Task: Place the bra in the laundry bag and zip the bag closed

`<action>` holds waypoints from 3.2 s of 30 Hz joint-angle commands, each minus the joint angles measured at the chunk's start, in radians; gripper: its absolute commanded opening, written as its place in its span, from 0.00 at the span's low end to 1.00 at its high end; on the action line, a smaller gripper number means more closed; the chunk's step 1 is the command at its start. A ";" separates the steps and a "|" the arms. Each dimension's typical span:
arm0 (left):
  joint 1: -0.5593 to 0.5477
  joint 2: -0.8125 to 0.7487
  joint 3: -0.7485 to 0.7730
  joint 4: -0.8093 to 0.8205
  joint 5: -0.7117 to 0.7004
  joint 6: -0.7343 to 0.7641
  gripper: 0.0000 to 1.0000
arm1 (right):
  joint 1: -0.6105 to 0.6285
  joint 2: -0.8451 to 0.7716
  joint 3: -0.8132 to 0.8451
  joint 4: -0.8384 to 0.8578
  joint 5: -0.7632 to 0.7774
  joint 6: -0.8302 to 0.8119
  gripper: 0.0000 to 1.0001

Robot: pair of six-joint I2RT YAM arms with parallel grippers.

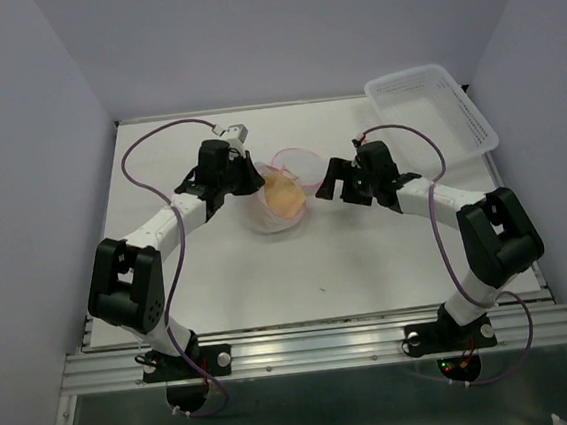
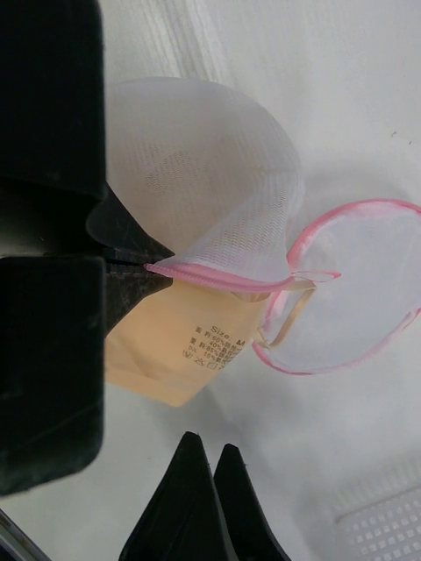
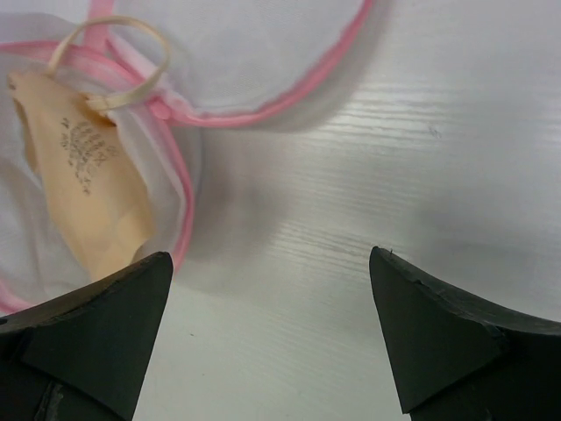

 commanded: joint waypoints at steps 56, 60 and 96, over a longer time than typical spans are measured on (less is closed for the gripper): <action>0.010 -0.065 -0.088 0.100 0.032 -0.018 0.00 | -0.035 0.167 0.128 0.282 -0.321 0.158 0.01; 0.012 -0.086 -0.065 0.074 -0.016 -0.013 0.00 | -0.026 0.076 0.189 0.016 0.026 -0.037 0.01; -0.097 0.061 0.154 0.060 -0.001 -0.082 0.00 | 0.137 -0.148 0.168 -0.090 0.361 -0.270 0.02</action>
